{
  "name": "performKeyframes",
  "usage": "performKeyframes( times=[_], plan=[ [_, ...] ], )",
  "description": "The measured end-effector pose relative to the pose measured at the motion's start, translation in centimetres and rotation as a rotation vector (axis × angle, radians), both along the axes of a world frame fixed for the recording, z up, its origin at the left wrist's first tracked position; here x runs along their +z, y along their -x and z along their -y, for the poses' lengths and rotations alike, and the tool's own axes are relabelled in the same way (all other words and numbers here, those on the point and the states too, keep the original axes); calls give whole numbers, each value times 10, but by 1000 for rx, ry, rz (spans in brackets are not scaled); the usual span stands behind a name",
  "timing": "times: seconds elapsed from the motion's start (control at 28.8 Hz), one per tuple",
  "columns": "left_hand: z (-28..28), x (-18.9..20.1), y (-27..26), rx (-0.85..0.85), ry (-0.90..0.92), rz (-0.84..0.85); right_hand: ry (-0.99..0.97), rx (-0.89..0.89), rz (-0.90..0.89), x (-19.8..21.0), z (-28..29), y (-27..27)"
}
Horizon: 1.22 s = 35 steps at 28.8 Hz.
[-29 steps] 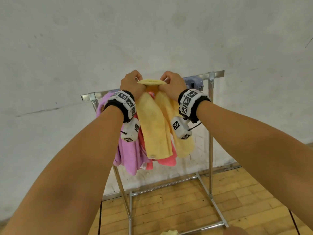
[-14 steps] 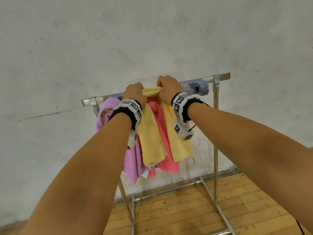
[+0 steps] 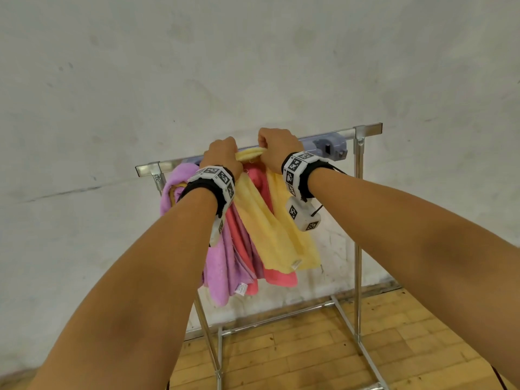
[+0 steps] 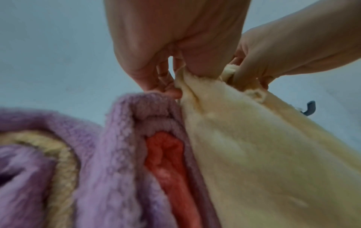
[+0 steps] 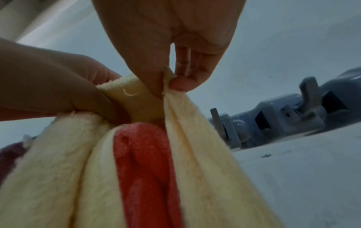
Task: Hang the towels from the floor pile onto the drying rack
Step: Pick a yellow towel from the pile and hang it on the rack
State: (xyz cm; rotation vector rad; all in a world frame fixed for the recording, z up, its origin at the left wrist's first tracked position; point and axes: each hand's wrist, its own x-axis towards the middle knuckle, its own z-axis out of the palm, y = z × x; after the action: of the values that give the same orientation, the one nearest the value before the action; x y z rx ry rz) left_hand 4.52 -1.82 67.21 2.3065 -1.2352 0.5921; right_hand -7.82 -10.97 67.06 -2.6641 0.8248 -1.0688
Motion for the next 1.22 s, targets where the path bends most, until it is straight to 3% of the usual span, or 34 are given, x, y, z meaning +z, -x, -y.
performKeyframes(
  times=[0.21,0.49,0.73,0.9,1.11,1.22],
  plan=[
    [6,6,-4,-1,97,100,144,-67,4,13,2,-10],
    [9,-4,-8,8,-71,99,252,-62,-252,-11,5,-19],
    [8,-7,2,35,-252,134,132,14,-434,-17,0,-17],
    [3,-10,11,-16,-253,98,-118,132,-343,-34,-4,-16],
    [-17,-23,13,-96,-39,-32,-219,127,-165,-55,-8,-17],
    [-22,-25,14,-58,-40,-24,-260,132,-72,-63,-10,-21]
  ],
)
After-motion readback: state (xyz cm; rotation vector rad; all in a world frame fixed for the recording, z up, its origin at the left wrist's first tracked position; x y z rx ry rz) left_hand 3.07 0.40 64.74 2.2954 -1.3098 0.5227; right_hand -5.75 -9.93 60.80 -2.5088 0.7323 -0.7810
